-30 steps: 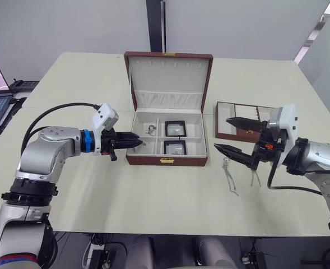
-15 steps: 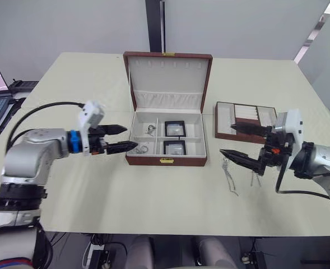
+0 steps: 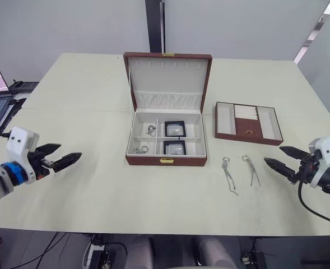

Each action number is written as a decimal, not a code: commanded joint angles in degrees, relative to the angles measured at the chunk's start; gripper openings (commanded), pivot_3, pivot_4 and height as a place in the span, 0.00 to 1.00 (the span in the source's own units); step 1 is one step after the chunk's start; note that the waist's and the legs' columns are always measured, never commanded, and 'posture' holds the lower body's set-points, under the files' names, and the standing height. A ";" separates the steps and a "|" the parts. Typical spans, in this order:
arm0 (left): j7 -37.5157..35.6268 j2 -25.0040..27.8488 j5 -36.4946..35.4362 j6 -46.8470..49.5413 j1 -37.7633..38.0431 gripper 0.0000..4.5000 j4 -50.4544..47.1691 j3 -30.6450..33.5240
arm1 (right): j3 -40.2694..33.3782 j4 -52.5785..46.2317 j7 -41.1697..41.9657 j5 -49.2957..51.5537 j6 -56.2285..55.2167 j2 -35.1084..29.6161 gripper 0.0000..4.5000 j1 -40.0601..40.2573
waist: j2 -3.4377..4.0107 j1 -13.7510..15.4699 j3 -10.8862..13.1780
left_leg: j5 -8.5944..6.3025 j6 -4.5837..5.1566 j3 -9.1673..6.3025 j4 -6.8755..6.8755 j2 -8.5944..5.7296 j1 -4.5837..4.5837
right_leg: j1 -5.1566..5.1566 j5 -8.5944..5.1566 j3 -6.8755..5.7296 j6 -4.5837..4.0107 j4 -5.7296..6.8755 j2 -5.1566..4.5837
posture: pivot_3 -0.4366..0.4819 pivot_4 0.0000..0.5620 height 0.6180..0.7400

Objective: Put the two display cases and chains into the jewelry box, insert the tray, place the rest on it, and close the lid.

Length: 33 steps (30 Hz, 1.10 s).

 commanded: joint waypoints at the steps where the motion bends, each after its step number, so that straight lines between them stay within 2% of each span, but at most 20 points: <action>1: 4.69 -2.84 0.56 -2.42 3.24 1.00 -1.91 3.64 | -1.92 3.97 -1.74 -1.99 -4.93 0.99 1.00 -1.34 | 0.00 0.00 0.00 | 0.00 0.00 0.02 0.00 0.00 0.00 | 0.00 0.00 0.01 0.00 0.01 -0.01 | 0.48 0.27 1.00; 7: 11.25 -6.79 1.00 -5.42 5.49 1.00 -2.66 5.54 | -2.85 9.85 -4.73 -3.25 -8.86 2.52 1.00 -3.85 | -0.01 0.02 -0.01 | 0.00 0.00 0.02 0.00 0.00 0.01 | 0.00 0.00 -0.01 0.00 0.05 -0.02 | 0.48 0.27 1.00; 22: 11.95 -7.74 -0.61 -3.50 7.31 1.00 -6.73 4.00 | -2.05 12.24 -1.62 -4.15 -9.42 0.85 1.00 -4.45 | 0.01 0.01 -0.04 | 0.00 -0.01 0.11 0.00 0.00 0.04 | 0.01 0.01 0.06 0.00 0.05 -0.04 | 0.48 0.27 1.00; 28: 9.72 -6.32 -0.95 -3.37 5.98 1.00 -9.03 1.88 | -1.87 11.95 0.67 -3.76 -8.38 -0.77 1.00 -5.50 | 0.01 0.01 -0.03 | 0.00 -0.01 0.11 0.00 -0.01 0.04 | 0.01 0.01 0.06 0.01 0.05 -0.04 | 0.48 0.27 1.00; 33: 3.24 -3.43 -4.98 -0.21 3.62 1.00 -16.86 -2.25 | 1.63 11.05 9.54 -3.33 -5.47 -6.31 1.00 -10.19 | 0.03 0.00 -0.03 | 0.00 -0.01 0.13 0.00 -0.01 0.04 | 0.01 0.01 0.06 0.01 0.06 -0.04 | 0.48 0.27 1.00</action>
